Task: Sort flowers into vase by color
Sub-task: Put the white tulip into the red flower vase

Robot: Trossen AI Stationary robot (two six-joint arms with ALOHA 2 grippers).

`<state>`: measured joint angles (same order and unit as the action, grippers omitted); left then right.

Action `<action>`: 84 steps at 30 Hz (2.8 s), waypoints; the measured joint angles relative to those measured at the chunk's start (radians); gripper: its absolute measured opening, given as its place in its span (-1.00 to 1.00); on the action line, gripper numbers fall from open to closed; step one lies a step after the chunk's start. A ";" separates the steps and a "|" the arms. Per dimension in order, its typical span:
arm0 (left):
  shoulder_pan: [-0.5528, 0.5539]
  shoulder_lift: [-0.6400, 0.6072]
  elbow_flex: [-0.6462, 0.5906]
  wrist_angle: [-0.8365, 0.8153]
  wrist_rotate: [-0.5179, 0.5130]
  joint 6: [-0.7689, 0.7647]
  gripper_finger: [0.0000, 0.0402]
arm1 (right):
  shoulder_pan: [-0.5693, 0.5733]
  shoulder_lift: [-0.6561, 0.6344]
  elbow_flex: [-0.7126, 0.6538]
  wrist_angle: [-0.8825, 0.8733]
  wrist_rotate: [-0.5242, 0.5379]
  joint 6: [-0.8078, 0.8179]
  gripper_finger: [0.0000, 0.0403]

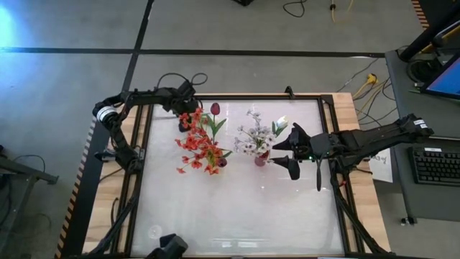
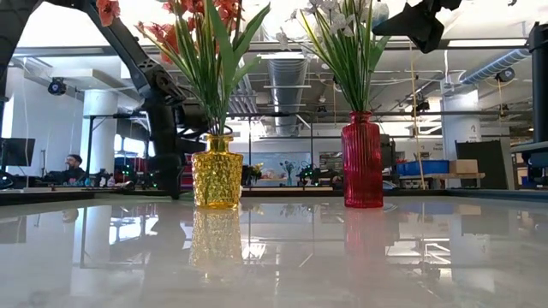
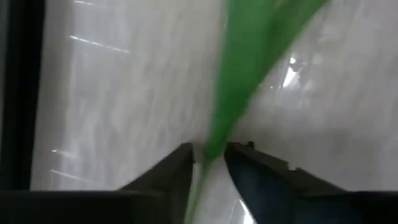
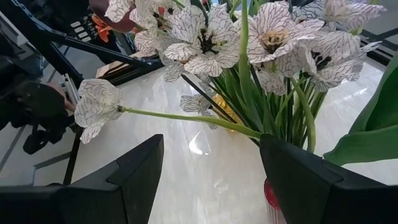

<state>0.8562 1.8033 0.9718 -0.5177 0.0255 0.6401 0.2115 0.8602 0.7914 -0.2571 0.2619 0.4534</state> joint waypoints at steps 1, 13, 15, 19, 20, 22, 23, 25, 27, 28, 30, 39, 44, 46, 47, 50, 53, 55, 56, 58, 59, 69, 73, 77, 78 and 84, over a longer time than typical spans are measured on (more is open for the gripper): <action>0.000 0.001 0.000 0.005 -0.001 -0.005 -0.45 | 0.000 0.000 0.000 0.000 0.000 0.000 0.28; -0.004 -0.104 -0.014 -0.130 0.185 -0.074 -1.00 | 0.000 0.000 0.000 0.000 -0.006 0.000 0.28; -0.006 -0.149 -0.010 -0.139 0.284 -0.082 -1.00 | 0.000 0.001 0.000 -0.001 -0.007 -0.001 0.28; -0.005 -0.230 -0.008 -0.198 0.358 -0.140 -1.00 | 0.000 0.001 0.000 -0.001 -0.007 -0.008 0.28; -0.008 -0.247 -0.008 -0.219 0.360 -0.144 -1.00 | 0.000 0.001 0.000 -0.001 -0.007 -0.008 0.28; -0.011 -0.285 -0.009 -0.245 0.362 -0.152 -1.00 | 0.000 0.001 0.000 -0.001 -0.007 -0.009 0.28; -0.011 -0.300 -0.009 -0.239 0.364 -0.162 -1.00 | 0.000 0.001 0.000 -0.001 -0.007 -0.009 0.28; -0.011 -0.332 -0.010 -0.221 0.360 -0.192 -1.00 | 0.000 0.001 0.000 -0.001 -0.007 -0.009 0.28; -0.006 -0.373 -0.010 -0.175 0.359 -0.218 -1.00 | 0.000 0.001 0.000 -0.001 -0.007 -0.010 0.28; -0.003 -0.396 -0.009 -0.154 0.358 -0.235 -1.00 | 0.000 0.001 0.000 -0.001 -0.007 -0.011 0.28; 0.004 -0.440 -0.007 -0.118 0.353 -0.266 -1.00 | 0.000 0.001 0.000 -0.001 -0.007 -0.012 0.28; 0.043 -0.644 0.109 -0.045 0.263 -0.329 -1.00 | 0.000 -0.003 0.000 -0.001 -0.008 0.003 0.28; 0.040 -0.721 0.199 -0.015 0.262 -0.347 -1.00 | 0.000 -0.008 0.000 0.002 -0.008 0.005 0.28; 0.030 -0.748 0.229 0.004 0.268 -0.357 -1.00 | 0.000 -0.009 0.000 0.008 -0.008 0.012 0.28; 0.023 -0.760 0.244 0.013 0.280 -0.362 -1.00 | 0.000 -0.009 0.000 0.008 -0.008 0.024 0.28; -0.012 -0.798 0.276 0.024 0.375 -0.379 -1.00 | 0.000 -0.009 0.000 0.007 -0.023 0.046 0.28; -0.091 -0.833 0.270 0.105 0.497 -0.481 -1.00 | 0.000 -0.009 0.000 0.007 -0.104 0.047 0.28; -0.167 -0.860 0.254 0.158 0.491 -0.562 -1.00 | 0.000 -0.009 0.000 0.006 -0.163 0.047 0.28; -0.211 -0.873 0.249 0.177 0.472 -0.580 -1.00 | 0.000 -0.009 0.000 0.006 -0.189 0.047 0.28; -0.303 -0.898 0.246 0.199 0.410 -0.590 -1.00 | 0.000 -0.009 0.000 0.000 -0.235 0.047 0.28; -0.351 -0.909 0.247 0.213 0.376 -0.590 -1.00 | 0.000 -0.009 0.000 -0.003 -0.256 0.047 0.28; -0.884 -0.927 0.256 0.290 -0.047 -0.578 -1.00 | 0.000 -0.013 0.000 0.010 -0.385 0.031 0.28; -1.068 -0.876 0.256 0.357 -0.221 -0.569 -1.00 | 0.002 -0.008 0.000 0.134 -0.426 -0.012 0.28; -1.228 -0.773 0.256 0.444 -0.376 -0.489 -1.00 | 0.032 -0.001 -0.001 0.323 -0.446 -0.156 0.28; -1.259 -0.747 0.256 0.467 -0.430 -0.458 -1.00 | 0.043 0.000 -0.001 0.362 -0.446 -0.200 0.28; -1.358 -0.615 0.290 0.555 -0.541 -0.406 -1.00 | 0.099 0.001 -0.001 0.530 -0.388 -0.399 0.28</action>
<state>-0.5014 1.1887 1.2613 0.0370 -0.5155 0.2346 0.3104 0.8610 0.7906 0.2729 -0.1258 0.0546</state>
